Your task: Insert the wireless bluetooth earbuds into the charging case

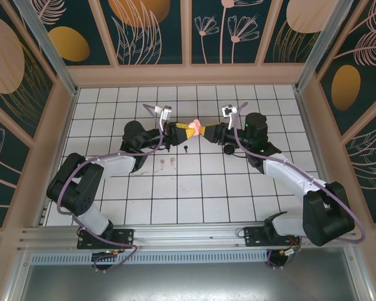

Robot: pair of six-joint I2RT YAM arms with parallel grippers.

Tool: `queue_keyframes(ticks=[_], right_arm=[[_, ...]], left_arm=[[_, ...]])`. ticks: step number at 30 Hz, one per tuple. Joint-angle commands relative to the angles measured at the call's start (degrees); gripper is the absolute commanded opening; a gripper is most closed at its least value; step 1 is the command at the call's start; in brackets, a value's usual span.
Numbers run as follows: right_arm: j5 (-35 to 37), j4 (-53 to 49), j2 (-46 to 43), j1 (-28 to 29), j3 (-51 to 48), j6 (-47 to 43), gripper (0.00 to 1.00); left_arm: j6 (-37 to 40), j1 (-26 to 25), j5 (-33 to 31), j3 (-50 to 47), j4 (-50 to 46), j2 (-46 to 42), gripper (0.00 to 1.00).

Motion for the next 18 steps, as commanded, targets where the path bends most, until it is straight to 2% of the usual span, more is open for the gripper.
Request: queue_keyframes(ticks=[1,7,18], right_arm=[[0.6,2.8,1.0,1.0,2.7,0.5,0.41],[1.2,2.5,2.0,1.9,3.5,0.4,0.36],[0.4,4.2,3.0,2.2,4.5,1.9,0.02]], left_arm=[[-0.9,-0.3,0.7,-0.5,4.2,0.8,0.00],[-2.0,-0.3,0.3,-0.4,6.3,1.7,0.00],[-5.1,-0.3,-2.7,-1.7,12.6,3.3,0.00]])
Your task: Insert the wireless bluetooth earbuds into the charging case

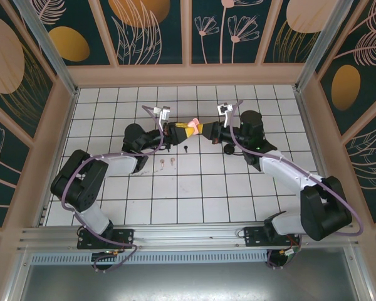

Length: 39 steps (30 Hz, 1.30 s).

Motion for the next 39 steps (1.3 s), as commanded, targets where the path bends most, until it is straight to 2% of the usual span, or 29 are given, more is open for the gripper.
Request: queue_keyframes(ticks=[1,4,7,8,10,12,17,19,24,29,33,39], right_arm=[[-0.2,3.2,0.4,0.4,2.4,0.5,0.01],[0.4,2.7,0.4,0.5,2.8,0.5,0.00],[1.6,1.4,0.3,0.4,3.5,0.2,0.00],[2.3,0.4,0.2,0.3,3.9,-0.2,0.00],[4.5,-2.1,0.0,0.3,4.7,-1.2,0.00],[6.5,-5.7,-0.1,-0.2,5.8,-3.1,0.00],[7.9,-13.8,0.0,-2.0,9.1,-7.8,0.00],[8.7,-17.5,0.0,-2.2,10.8,-10.8,0.00],[11.8,-29.5,1.6,-2.3,16.4,-21.7,0.00],[15.2,-37.6,2.8,-2.3,20.3,-30.3,0.00],[15.6,-42.6,3.7,-2.2,22.4,-35.2,0.00],[13.4,-46.2,3.0,-2.0,23.2,-38.8,0.00]], left_arm=[[-1.8,-0.4,-0.4,-0.7,6.3,0.4,0.00],[-2.4,-0.4,-1.2,-0.9,7.2,2.1,0.00],[-2.5,-0.3,-2.4,-1.2,7.2,2.3,0.14],[-2.4,-0.3,-3.2,-1.3,7.0,2.3,0.23],[-1.5,-0.3,-4.9,-1.9,5.9,1.9,0.35],[0.7,-0.3,-6.8,-2.3,2.7,1.1,0.45],[7.1,1.4,-5.4,-1.8,-8.1,-4.1,0.59],[12.5,2.2,-4.4,-0.6,-15.3,-6.4,0.63],[31.3,2.5,-2.3,7.3,-44.1,-10.7,0.70],[44.6,2.5,0.3,17.3,-66.0,-9.8,0.72],[51.6,2.5,2.4,23.3,-77.2,-7.7,0.72],[56.5,2.5,5.5,29.3,-86.1,-4.6,0.70]])
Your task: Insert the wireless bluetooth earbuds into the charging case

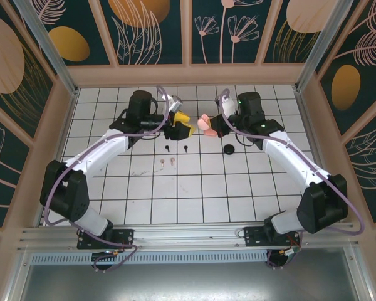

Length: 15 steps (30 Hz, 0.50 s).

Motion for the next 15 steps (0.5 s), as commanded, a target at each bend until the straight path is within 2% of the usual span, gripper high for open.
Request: queue_keyframes(ticks=[1,9,15], right_arm=[[-1.6,-3.6,-0.8,0.3,1.9,-4.4,0.00],[-2.2,-3.9,-0.5,3.4,2.3,-4.4,0.00],[-1.2,-3.6,0.6,6.2,3.6,-3.9,0.00]], left_arm=[[6.6,0.1,4.0,3.6,-10.3,2.2,0.69],[7.6,0.0,9.0,7.1,-13.3,4.7,0.68],[8.6,0.1,10.3,8.9,-15.6,6.8,0.66]])
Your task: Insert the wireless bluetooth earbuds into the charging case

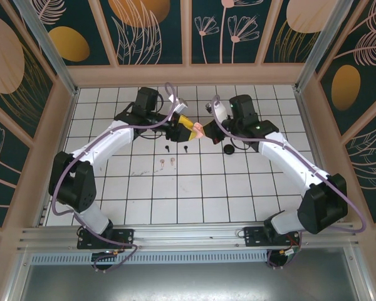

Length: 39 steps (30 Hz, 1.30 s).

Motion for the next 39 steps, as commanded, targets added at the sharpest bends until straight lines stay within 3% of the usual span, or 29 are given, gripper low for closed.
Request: queue_keyframes(ticks=[1,13,24,35,39], right_arm=[[0.0,-0.3,0.6,1.6,2.8,-1.1,0.00],[1.9,-0.4,2.6,3.7,4.5,-1.3,0.00],[2.9,-1.0,2.3,2.8,3.3,-2.0,0.00],[2.8,-1.3,1.1,2.8,2.1,-2.2,0.00],[3.0,-1.2,0.9,2.8,1.6,-2.2,0.00]], left_arm=[[2.1,0.0,3.0,1.5,-2.8,0.9,0.65],[4.1,0.0,4.6,1.4,-3.9,0.9,0.50],[6.3,0.4,5.5,0.4,-5.3,0.2,0.59],[6.4,1.0,7.3,0.4,-4.9,0.1,0.47],[6.6,1.2,7.7,0.2,-5.0,-0.1,0.47]])
